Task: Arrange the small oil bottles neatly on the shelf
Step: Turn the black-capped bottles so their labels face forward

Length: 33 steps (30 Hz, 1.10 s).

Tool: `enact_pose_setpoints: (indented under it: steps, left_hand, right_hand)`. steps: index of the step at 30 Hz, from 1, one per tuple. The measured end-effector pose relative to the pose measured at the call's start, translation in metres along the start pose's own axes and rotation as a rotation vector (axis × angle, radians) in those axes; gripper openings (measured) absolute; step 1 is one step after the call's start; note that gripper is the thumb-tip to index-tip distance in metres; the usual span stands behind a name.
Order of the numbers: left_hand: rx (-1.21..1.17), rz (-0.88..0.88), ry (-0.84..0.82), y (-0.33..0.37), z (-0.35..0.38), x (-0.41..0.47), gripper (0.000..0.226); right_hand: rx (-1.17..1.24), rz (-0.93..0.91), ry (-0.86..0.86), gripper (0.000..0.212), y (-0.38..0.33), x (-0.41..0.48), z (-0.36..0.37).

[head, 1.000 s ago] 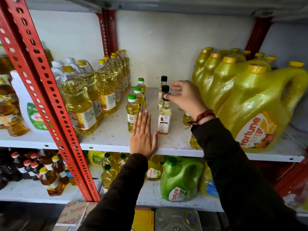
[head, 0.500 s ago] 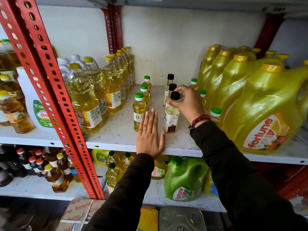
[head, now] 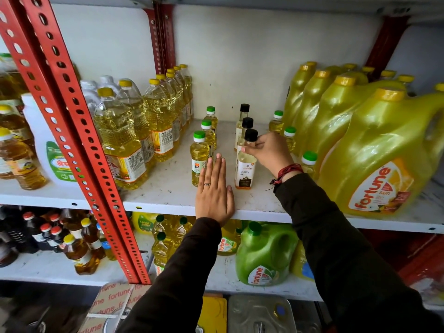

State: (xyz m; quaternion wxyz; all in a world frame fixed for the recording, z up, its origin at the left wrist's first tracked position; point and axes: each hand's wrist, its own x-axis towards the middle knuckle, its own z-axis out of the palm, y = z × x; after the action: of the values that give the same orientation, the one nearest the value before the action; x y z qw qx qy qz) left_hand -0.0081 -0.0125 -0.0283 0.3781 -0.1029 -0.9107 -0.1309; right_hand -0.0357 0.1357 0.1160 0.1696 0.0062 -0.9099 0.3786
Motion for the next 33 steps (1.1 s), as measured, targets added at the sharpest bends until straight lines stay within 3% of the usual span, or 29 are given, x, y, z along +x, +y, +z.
enact_pose_setpoints:
  steps: [26,33]
  left_hand:
    - [0.000,-0.009,-0.022,0.000,0.001,-0.001,0.072]
    - [0.000,-0.006,-0.040,-0.001,0.000,-0.002,0.073]
  right_hand:
    - [-0.066,-0.059,0.006,0.031,-0.010,-0.065,-0.029]
    - [-0.027,-0.038,0.022,0.040,-0.008,-0.066,-0.030]
